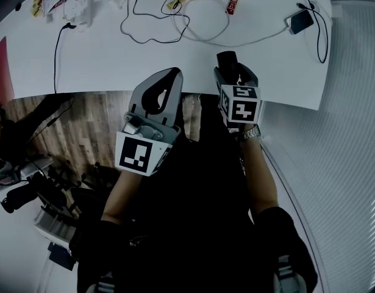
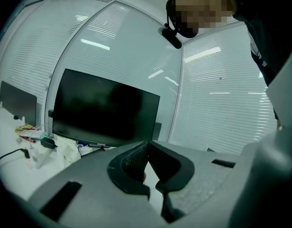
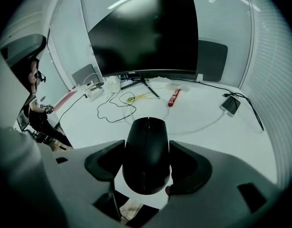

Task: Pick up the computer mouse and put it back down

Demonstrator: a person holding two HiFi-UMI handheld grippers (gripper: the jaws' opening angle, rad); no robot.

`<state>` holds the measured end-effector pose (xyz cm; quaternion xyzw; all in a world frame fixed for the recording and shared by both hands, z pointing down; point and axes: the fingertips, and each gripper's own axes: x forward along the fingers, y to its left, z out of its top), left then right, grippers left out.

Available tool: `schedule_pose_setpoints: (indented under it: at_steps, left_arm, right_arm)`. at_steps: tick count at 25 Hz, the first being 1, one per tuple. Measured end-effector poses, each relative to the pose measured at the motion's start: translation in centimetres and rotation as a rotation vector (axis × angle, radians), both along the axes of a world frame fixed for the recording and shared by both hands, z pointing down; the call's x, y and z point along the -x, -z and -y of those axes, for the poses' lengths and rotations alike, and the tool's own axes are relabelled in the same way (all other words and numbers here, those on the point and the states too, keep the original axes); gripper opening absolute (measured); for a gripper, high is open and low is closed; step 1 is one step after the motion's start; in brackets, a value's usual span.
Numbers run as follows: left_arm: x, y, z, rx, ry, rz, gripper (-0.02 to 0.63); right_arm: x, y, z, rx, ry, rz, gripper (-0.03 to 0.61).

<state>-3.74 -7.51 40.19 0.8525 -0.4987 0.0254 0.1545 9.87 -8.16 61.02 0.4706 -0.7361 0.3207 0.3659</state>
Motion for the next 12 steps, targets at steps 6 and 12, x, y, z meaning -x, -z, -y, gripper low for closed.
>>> schedule_pose_setpoints:
  at_steps: [6, 12]
  left_arm:
    - [0.0, -0.9, -0.1, 0.020, 0.001, -0.003, 0.006]
    - [0.0, -1.8, -0.1, 0.043, -0.004, -0.006, 0.006]
  right_arm:
    - [-0.7, -3.9, -0.7, 0.070, -0.010, -0.041, 0.287]
    - [-1.4, -6.7, -1.2, 0.112, -0.021, -0.063, 0.287]
